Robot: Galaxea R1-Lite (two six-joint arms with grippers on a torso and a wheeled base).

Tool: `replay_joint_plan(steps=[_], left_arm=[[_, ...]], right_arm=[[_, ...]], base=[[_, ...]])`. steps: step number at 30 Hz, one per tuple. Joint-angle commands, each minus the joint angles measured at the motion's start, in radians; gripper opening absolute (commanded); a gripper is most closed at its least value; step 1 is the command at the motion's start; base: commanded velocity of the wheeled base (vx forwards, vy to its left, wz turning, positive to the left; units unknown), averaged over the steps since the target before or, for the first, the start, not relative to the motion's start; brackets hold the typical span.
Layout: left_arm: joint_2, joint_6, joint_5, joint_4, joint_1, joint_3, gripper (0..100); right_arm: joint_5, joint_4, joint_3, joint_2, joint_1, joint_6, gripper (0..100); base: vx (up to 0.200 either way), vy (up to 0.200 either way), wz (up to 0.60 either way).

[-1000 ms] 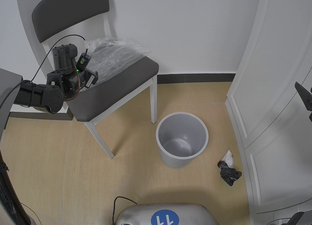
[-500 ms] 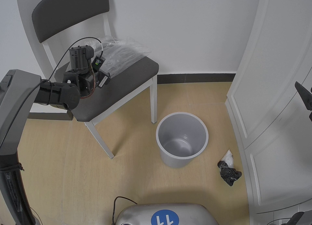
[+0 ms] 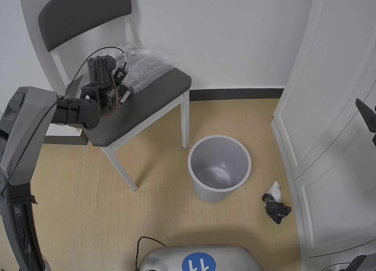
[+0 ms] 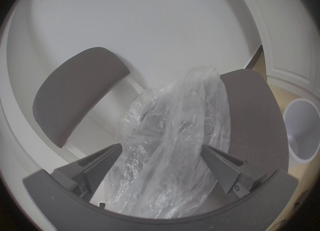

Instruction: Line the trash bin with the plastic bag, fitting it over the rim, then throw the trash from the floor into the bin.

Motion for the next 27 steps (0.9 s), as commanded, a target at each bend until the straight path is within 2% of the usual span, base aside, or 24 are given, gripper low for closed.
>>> replay_joint_plan(steps=[1, 7, 15, 16, 27], left_arm=[[0.003, 0.0, 0.0, 0.001, 0.012, -0.01, 100], [0.004, 0.023, 0.0, 0.001, 0.048, -0.042, 100], [0.009, 0.023, 0.001, 0.002, 0.048, -0.053, 100], [0.009, 0.023, 0.001, 0.002, 0.048, -0.053, 0], [-0.014, 0.015, 0.0, 0.001, 0.04, -0.054, 0]], right_arm=[[-0.001, 0.0, 0.0, 0.0, -0.001, 0.0, 100], [0.006, 0.0, 0.0, -0.003, -0.001, -0.001, 100], [0.006, 0.0, 0.001, -0.003, -0.001, 0.0, 100], [0.006, 0.0, 0.0, -0.003, -0.001, 0.0, 100], [0.006, 0.0, -0.002, 0.002, -0.001, 0.0, 100]], base=[[0.0, 0.0, 0.0], [0.0, 0.0, 0.0], [0.0, 0.0, 0.0], [0.0, 0.0, 0.0], [0.0, 0.0, 0.0]])
